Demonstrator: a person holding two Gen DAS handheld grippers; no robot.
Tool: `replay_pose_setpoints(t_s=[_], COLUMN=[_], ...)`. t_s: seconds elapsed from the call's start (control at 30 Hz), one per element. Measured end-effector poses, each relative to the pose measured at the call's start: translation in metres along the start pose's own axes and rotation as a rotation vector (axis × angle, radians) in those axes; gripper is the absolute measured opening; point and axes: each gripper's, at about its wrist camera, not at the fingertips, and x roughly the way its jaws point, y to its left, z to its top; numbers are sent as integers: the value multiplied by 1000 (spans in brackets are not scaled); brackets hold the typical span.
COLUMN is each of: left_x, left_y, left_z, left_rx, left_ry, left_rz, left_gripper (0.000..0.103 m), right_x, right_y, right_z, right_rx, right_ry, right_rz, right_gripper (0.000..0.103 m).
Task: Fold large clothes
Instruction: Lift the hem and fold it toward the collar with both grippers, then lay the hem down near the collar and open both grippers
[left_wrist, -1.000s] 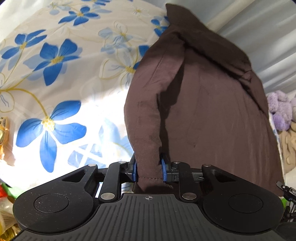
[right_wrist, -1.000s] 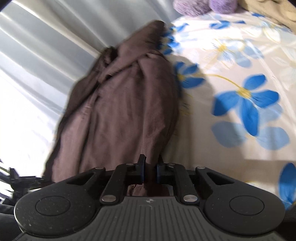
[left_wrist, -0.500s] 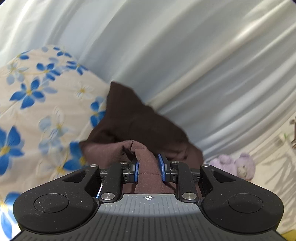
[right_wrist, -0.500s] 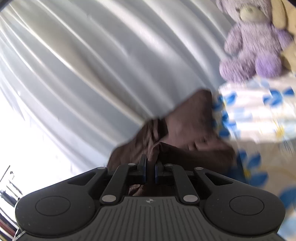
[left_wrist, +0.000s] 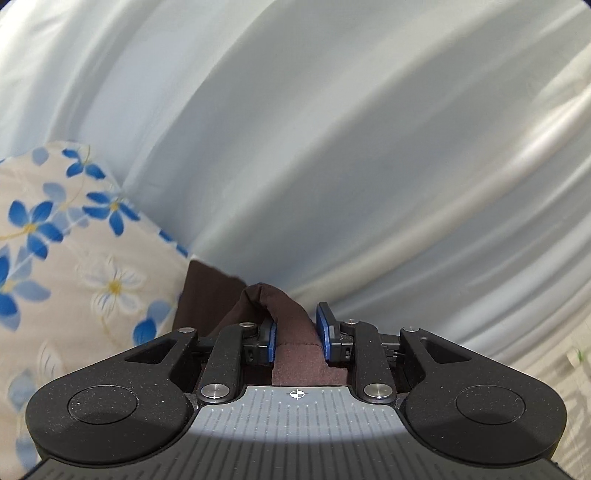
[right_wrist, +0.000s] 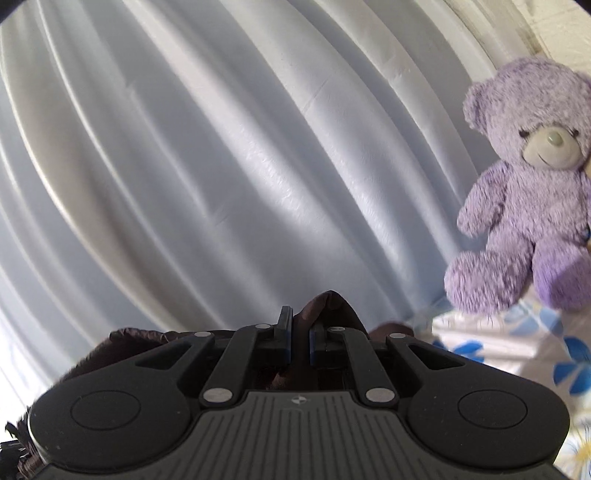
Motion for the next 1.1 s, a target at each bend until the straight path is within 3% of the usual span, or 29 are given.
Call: replay_pose_setpoints(t_s=[0.23, 0.37, 0.57, 0.7, 0.77, 0.8, 0.83, 0.93, 1.03, 1.1], left_x=[89, 145, 197, 201, 193, 187, 180, 156, 169, 192], left_y=[13, 38, 74, 101, 108, 109, 108, 87, 34, -6], left_z=[29, 21, 2, 1, 3, 4, 6, 9, -12, -37], left_rx=[-19, -54, -93, -217, -267, -275, -267, -175, 16, 129], left_ry=[-42, 0, 52, 67, 43, 13, -28, -136, -135, -115], left_rz=[58, 107, 167, 115, 78, 64, 64, 109, 76, 48], left_gripper=[28, 30, 34, 44, 53, 65, 78, 82, 85, 86], right_x=[91, 144, 191, 201, 195, 189, 181, 169, 187, 212], right_y=[7, -5, -17, -35, -49, -56, -58, -48, -4, 40], right_z=[10, -4, -27, -29, -26, -23, -21, -18, -38, -65], right_rx=[-24, -51, -152, -78, 38, 93, 120, 88, 17, -74], right_ry=[-56, -13, 47, 72, 72, 44, -3, -59, 18, 111], right_rz=[-123, -233, -307, -264, -197, -172, -171, -158, -33, 15], right_gripper=[8, 8, 8, 13, 27, 33, 42, 48, 46, 34])
